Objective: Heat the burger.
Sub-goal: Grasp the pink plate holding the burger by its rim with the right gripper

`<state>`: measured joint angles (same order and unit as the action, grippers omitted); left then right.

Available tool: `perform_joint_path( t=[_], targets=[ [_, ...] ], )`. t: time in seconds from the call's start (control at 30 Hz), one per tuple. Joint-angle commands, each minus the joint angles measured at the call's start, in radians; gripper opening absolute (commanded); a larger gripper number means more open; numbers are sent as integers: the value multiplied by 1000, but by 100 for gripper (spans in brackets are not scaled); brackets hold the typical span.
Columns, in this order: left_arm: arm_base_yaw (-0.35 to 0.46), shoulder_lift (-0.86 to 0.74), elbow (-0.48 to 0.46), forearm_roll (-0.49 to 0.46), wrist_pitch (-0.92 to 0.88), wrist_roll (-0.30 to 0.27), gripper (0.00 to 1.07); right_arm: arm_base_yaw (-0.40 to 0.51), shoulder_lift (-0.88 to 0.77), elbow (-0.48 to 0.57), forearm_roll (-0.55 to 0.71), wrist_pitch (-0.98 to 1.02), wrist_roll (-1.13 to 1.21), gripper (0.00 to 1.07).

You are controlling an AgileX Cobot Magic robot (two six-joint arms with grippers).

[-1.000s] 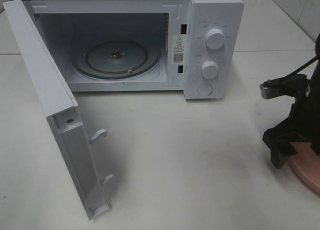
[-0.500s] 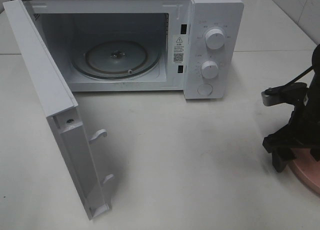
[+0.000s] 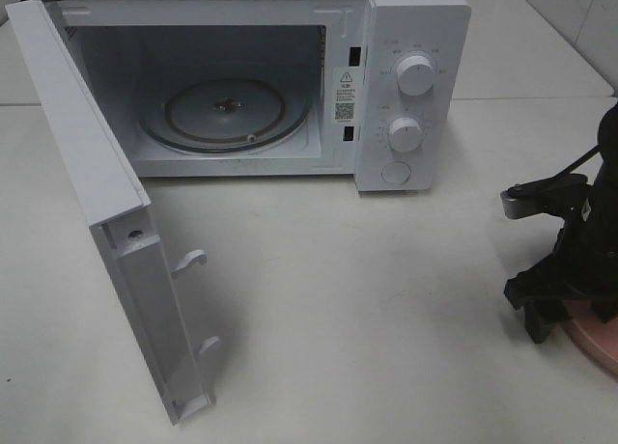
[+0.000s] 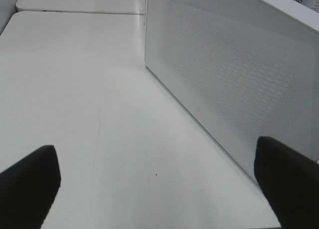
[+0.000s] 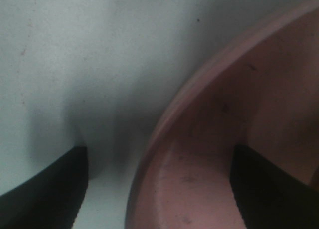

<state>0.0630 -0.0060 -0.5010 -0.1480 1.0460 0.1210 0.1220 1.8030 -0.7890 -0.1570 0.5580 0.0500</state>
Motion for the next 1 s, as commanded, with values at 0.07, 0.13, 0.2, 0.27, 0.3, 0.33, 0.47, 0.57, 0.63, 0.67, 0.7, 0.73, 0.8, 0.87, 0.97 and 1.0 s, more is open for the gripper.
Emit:
perform_joint_path(
  t=[0.07, 0.13, 0.2, 0.27, 0.3, 0.33, 0.47, 0.57, 0.63, 0.67, 0.7, 0.73, 0.8, 0.87, 0.97, 1.0],
  targets=[
    [-2, -24, 4, -9, -8, -3, 98, -4, 4, 7, -17, 0, 14, 63],
    [-2, -24, 4, -9, -8, -3, 98, -4, 4, 7, -17, 3, 19, 60],
    [-2, -24, 4, -9, -8, -3, 98, -4, 4, 7, -17, 7, 31, 48],
    [-2, -24, 4, -9, -8, -3, 98, -4, 4, 7, -17, 10, 53, 28],
    [-2, -24, 4, -9, -8, -3, 98, -4, 4, 7, -17, 10, 53, 28],
    [-2, -24, 4, -9, -8, -3, 98, -4, 4, 7, -17, 15, 54, 14],
    [-2, -24, 4, -9, -8, -3, 98, -4, 4, 7, -13, 27, 54, 0],
    [-2, -24, 4, -9, -8, -3, 98, -4, 4, 7, -1, 28, 52, 0],
    [-2, -24, 4, -9, -8, -3, 98, -1, 3, 7, 5, 30, 45, 0],
    [-2, -24, 4, -9, -8, -3, 98, -1, 3, 7, 5, 30, 45, 0],
    [-2, -24, 4, -9, -8, -3, 98, -1, 1, 7, 5, 30, 47, 0],
    [-2, -24, 4, -9, -8, -3, 98, -1, -2, 7, 5, 33, 46, 0],
    [-2, -24, 4, -9, -8, -3, 98, -1, -8, 7, 5, 36, 49, 0],
    [-2, -24, 4, -9, -8, -3, 98, -1, -21, 7, -1, 37, 57, 0],
    [-2, -24, 4, -9, -8, -3, 98, -1, -37, 7, -31, 49, 94, 0],
    [-2, -24, 4, -9, -8, -3, 98, 2, -43, 7, -53, 60, 123, 0]
  ],
)
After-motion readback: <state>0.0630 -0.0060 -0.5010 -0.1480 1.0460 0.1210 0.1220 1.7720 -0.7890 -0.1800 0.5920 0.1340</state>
